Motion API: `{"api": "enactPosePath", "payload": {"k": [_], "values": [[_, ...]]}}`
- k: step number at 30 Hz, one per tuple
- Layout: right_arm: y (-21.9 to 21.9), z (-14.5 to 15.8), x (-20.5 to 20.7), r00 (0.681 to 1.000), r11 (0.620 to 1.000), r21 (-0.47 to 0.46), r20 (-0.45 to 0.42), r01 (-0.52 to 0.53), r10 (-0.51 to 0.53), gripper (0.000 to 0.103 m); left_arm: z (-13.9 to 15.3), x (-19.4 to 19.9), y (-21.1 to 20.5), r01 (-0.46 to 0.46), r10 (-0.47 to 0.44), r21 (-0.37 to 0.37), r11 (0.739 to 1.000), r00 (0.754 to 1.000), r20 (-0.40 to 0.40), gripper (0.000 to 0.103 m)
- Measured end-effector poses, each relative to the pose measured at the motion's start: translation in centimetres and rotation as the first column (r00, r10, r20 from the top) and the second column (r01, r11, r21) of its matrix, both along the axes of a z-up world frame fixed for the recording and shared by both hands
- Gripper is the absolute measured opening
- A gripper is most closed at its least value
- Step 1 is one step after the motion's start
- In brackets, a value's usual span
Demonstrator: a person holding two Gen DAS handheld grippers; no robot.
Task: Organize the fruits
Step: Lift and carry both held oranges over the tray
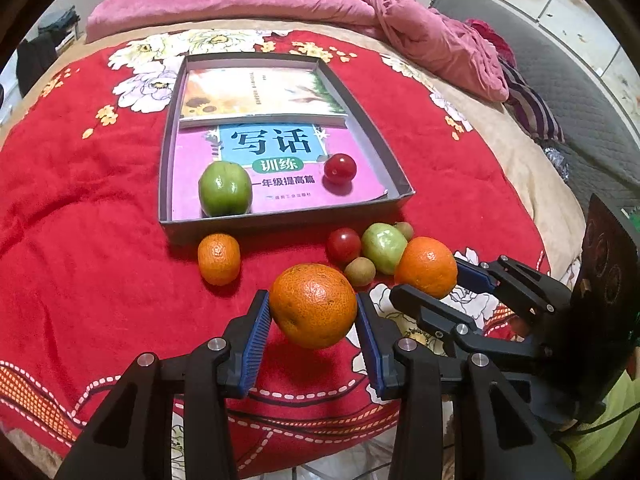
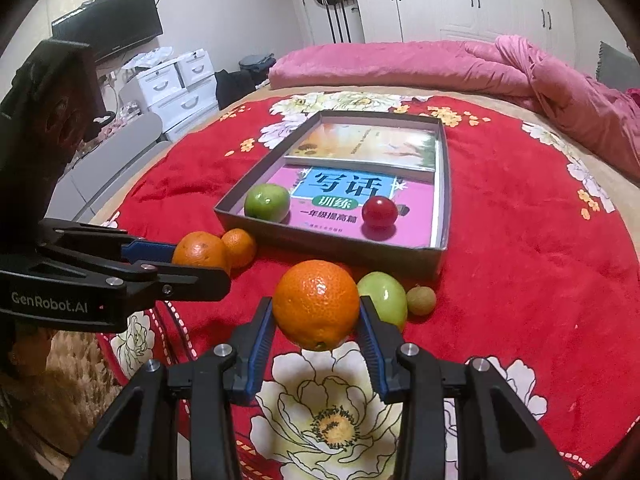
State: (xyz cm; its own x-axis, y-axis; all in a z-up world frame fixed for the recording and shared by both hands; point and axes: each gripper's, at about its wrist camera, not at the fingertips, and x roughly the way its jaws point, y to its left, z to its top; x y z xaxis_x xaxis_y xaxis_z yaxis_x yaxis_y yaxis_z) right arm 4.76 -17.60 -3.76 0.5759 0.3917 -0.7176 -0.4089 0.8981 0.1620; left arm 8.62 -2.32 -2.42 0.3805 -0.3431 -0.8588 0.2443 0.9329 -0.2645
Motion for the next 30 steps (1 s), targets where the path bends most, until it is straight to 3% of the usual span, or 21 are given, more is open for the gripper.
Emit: {"api": "enactPosePath", "payload": {"k": [30], "values": [[-4.4,2.2,2.4,0.987,0.987,0.03,0.039,0.155,-0.156,0.041,2.2,1.9,2.0,-0.078,0.079,-0.013,0.997,0.995,0.061,0.043]]}}
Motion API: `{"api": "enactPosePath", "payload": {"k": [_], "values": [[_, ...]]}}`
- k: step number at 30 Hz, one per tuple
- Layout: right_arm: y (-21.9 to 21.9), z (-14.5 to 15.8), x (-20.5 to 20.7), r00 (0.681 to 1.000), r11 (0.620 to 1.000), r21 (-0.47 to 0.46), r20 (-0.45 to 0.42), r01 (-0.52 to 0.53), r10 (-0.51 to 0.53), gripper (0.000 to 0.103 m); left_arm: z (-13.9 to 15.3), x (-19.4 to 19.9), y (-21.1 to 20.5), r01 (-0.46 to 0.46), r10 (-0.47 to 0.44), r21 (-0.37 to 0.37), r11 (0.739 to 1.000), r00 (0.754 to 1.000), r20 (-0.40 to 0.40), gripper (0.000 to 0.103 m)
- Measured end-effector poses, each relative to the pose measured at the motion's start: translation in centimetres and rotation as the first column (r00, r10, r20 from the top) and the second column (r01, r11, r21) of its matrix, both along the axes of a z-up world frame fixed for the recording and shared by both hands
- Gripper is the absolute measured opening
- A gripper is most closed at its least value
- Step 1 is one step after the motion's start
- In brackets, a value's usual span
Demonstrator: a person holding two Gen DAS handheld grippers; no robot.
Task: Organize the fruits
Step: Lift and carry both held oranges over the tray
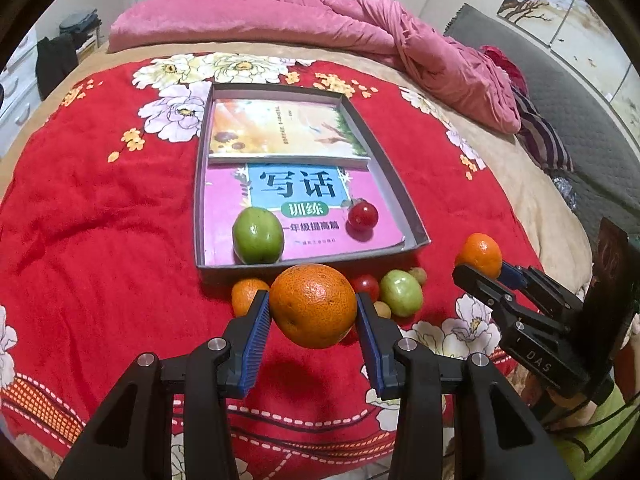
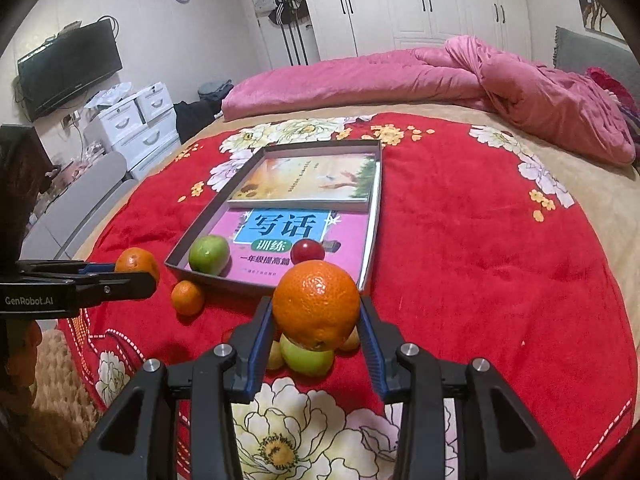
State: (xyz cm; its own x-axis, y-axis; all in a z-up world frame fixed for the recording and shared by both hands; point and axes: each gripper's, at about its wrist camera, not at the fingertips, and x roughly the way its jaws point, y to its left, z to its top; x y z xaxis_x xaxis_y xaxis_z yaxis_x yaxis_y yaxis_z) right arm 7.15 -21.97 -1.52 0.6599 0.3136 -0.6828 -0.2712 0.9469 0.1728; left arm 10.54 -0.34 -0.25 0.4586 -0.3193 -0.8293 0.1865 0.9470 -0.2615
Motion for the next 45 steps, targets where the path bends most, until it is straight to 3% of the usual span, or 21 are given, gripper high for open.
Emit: {"api": "enactPosePath", "payload": {"k": [18,45], "values": [[0.9,1.0,2.2,0.999,0.999,-0.026,0.036,-0.024,0.025,0.041,0.1,2.8,-1.9,0.006,-0.007,0.023,1.0,0.999,0.031,0.043],[1.4,-0.8,5.1,0.999,0.998,-0.054,-0.01,-0.036,0.035,0.041,-3.0,6.2,-4.2,0.018,-0.018,0.074,0.997,1.0,0.005,0.043]]}}
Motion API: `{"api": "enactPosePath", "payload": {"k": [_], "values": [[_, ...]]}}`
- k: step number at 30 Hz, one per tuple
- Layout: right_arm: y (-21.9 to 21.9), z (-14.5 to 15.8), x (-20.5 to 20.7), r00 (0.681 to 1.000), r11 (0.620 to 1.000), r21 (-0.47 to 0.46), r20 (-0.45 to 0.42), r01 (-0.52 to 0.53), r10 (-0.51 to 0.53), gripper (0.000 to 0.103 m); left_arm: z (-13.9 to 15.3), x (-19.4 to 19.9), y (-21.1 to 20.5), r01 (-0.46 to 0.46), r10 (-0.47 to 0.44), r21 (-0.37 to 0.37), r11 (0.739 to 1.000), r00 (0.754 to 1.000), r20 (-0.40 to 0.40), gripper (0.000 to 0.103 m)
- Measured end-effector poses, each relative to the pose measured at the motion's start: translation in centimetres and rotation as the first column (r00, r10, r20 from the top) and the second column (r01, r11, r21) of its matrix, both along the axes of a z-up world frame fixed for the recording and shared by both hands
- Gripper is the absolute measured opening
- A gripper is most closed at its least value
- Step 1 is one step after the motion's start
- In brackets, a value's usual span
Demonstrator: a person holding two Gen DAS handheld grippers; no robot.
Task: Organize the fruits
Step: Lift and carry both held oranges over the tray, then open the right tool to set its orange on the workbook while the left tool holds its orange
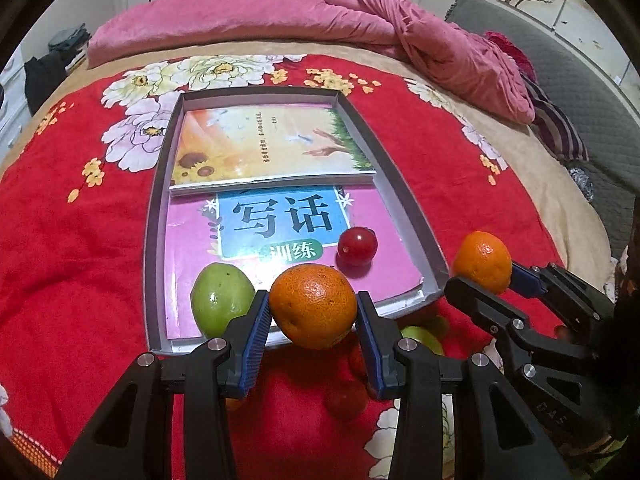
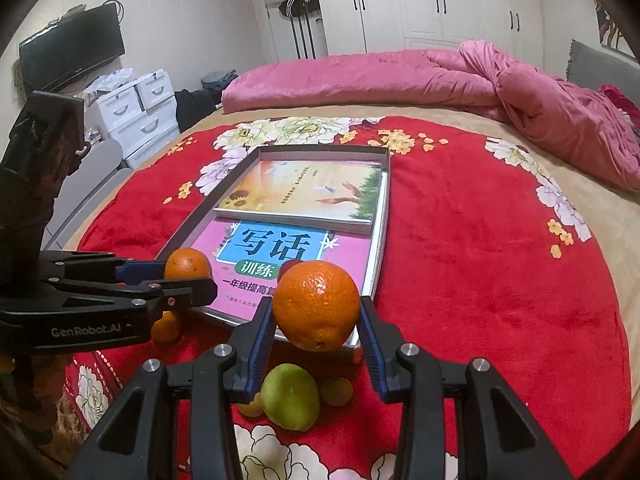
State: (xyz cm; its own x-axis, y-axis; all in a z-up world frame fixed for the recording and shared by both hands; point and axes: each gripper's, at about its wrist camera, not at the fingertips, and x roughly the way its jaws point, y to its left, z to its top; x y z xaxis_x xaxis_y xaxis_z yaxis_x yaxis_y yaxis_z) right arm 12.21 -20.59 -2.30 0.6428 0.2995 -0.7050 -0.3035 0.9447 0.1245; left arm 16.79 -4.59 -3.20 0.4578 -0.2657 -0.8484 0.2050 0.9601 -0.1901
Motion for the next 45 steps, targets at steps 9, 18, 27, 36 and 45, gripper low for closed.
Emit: {"api": "enactPosePath", "payload": {"k": [9,18,27,36,45], "values": [[0.7,-1.1,1.2,0.999,1.0,-0.017,-0.029,-0.017,0.017,0.041,-1.1,1.5,-0.7,0.007,-0.007,0.006,1.0,1.0,-0.014,0.043],[1.6,-2.1,2.0,0.998,0.997,-0.055,-0.048,-0.048,0.045,0.041,-2.2,2.1,-1.0,0.011,-0.01,0.023,1.0,0.999,-0.034,0.043],[1.8,-2.9,2.6,0.996,0.995,-0.084,-0.069,-0.053,0.048,0.041,-2.2,1.9,-1.3,0.025,-0.024,0.039,0.999,0.999,-0.026,0.043],[1.8,-3.4,3.0,0.995,0.995,-0.085,-0.091,-0.058,0.05,0.041,-2.3,1.8,-1.3,0.024,-0.023,0.036,0.999,0.999,-0.026,0.043],[1.9,-3.7,3.6,0.992,0.996,-0.074,-0.115,-0.058,0.049,0.042,-2.3,1.9,-1.4,0.023,-0.022,0.039,0.999,0.999,-0.029,0.043]]}}
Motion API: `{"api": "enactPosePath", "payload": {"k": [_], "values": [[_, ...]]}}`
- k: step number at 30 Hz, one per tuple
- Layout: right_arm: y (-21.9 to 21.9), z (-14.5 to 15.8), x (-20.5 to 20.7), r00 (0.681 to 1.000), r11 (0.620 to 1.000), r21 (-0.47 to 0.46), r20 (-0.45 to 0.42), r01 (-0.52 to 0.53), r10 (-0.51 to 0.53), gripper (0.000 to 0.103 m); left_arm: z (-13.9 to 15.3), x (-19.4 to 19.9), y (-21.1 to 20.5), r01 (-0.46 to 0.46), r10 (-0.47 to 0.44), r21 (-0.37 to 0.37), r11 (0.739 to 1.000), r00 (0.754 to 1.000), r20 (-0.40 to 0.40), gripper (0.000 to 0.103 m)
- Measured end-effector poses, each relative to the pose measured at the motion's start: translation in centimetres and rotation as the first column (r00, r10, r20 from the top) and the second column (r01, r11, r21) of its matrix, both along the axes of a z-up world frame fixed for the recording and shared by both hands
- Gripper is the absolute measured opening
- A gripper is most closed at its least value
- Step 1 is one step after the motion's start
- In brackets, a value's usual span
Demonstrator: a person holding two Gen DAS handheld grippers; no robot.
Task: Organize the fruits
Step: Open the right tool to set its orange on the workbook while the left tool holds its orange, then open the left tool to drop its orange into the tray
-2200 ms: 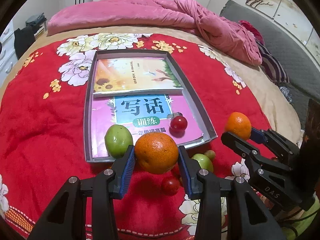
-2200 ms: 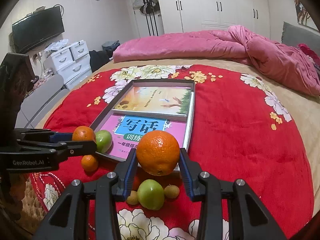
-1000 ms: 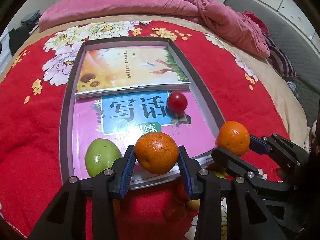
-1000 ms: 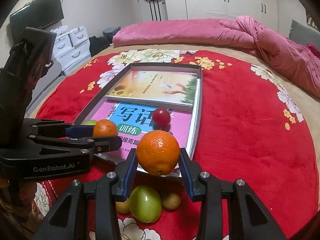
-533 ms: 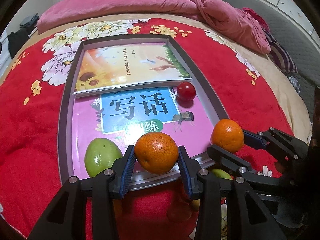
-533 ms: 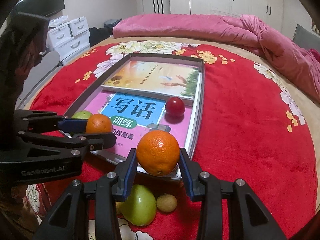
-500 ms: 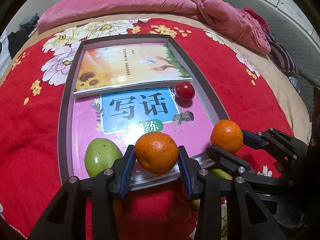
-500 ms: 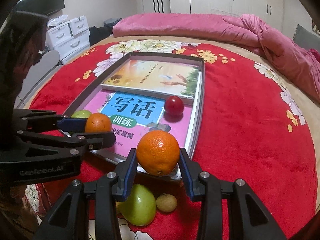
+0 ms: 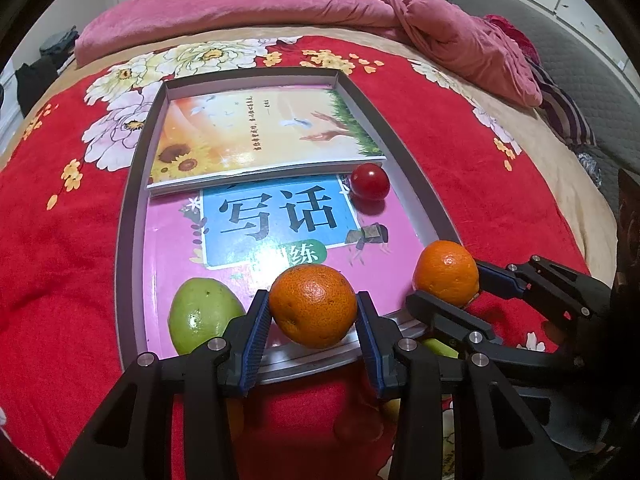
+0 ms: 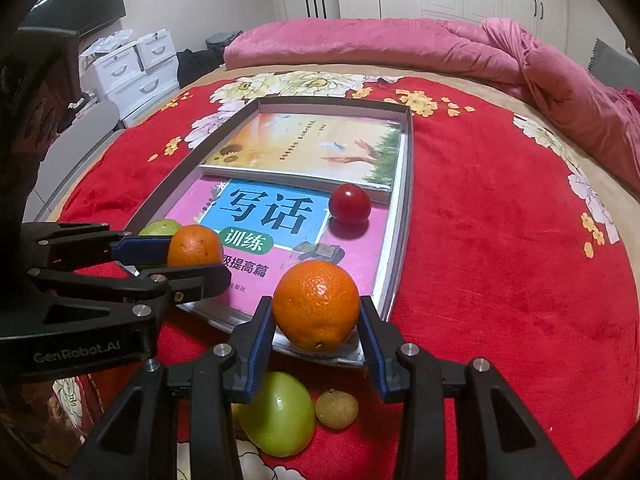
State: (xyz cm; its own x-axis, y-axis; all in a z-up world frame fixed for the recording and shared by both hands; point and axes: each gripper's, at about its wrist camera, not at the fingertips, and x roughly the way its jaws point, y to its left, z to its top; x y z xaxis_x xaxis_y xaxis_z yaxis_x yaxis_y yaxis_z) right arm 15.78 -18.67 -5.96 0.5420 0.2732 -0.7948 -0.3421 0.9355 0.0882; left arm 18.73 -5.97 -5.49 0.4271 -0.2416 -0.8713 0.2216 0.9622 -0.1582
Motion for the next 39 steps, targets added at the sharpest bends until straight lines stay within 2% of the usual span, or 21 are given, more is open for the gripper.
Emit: {"api": "enactPosePath", "payload": {"k": [16,20,28,31,37,39], "values": [[0.0,0.1,-0.1,1.0,1.0,-0.01,0.002,-0.001,0.001,0.044,-0.1,0.0,0.2,-0.001,0.001,-0.015,1.0,1.0,-0.014,0.044],[-0.1,0.4,-0.6,1.0,1.0,-0.012,0.008,-0.001,0.001,0.047,0.1,-0.1,0.5,-0.011,0.01,-0.033,0.999,1.0,-0.018,0.05],[0.0,1.0,-1.5,1.0,1.0,-0.026,0.029,-0.003,0.003,0.054,0.5,-0.3,1.0,-0.022,0.021,-0.049,0.999,1.0,-0.022,0.051],[-0.1,1.1,-1.6,1.0,1.0,-0.028,0.028,0.008,-0.007,0.062,0.7,-0.4,1.1,-0.022,0.021,-0.052,0.998,1.0,-0.02,0.051],[-1.0,1.1,-1.7,0.999,0.999,0.002,0.011,0.048,-0.048,0.062,1.2,-0.9,1.3,-0.022,0.02,-0.087,0.996,1.0,-0.024,0.052],[-1.4,1.1,-1.8,0.998,0.998,0.01,0.007,0.063,-0.063,0.062,1.6,-1.1,1.4,-0.019,0.018,-0.089,0.996,1.0,-0.017,0.058]]}}
